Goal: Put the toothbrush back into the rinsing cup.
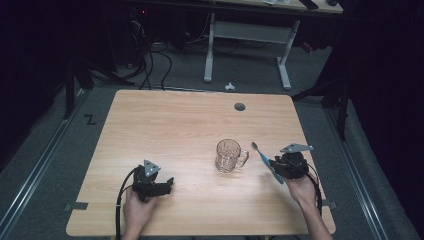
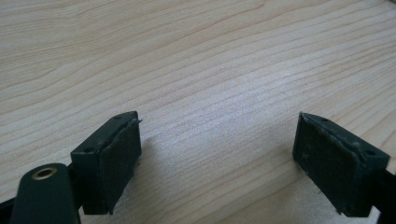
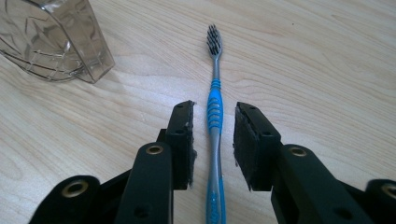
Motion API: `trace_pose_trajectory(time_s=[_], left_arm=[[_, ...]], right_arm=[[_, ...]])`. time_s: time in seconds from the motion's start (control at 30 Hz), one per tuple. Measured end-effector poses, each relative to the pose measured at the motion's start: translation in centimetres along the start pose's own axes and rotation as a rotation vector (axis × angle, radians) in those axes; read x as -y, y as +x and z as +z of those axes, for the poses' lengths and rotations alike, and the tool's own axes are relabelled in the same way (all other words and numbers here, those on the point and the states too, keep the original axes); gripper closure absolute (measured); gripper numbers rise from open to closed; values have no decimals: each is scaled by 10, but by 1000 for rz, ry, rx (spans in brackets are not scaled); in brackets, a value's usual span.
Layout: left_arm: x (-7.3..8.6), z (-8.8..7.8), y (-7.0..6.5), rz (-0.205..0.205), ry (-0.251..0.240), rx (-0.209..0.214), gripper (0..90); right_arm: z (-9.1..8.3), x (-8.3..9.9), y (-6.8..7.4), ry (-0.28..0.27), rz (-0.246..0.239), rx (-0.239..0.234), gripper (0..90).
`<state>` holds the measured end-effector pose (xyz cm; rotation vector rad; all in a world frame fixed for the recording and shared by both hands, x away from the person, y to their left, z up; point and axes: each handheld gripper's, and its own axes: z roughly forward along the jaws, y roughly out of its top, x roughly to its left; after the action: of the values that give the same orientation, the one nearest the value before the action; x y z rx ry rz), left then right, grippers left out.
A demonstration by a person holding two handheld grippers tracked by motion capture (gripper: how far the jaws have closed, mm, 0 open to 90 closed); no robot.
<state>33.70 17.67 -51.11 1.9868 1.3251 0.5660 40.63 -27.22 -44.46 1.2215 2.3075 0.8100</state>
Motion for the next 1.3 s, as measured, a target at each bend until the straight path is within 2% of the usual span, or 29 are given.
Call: trace_pose_trajectory(time_s=[0.23, 0.37, 0.4, 0.97, 1.1, 1.3], left_arm=[[0, 0, 0, 0, 0, 0, 158], [0, 0, 0, 1, 0, 0, 158], [0, 0, 0, 0, 0, 0, 158], [0, 0, 0, 0, 0, 0, 158], [0, 0, 0, 1, 0, 0, 158], [0, 0, 0, 1, 0, 0, 158]], right_arm=[[8, -17, -2, 72, -18, -9, 700], [11, -21, -3, 90, -24, -10, 700], [13, -24, -4, 111, -31, -7, 700], [34, -40, -9, 202, -31, -27, 697], [45, -40, -11, 251, -21, -24, 697], [51, -47, -10, 281, -31, -20, 696]])
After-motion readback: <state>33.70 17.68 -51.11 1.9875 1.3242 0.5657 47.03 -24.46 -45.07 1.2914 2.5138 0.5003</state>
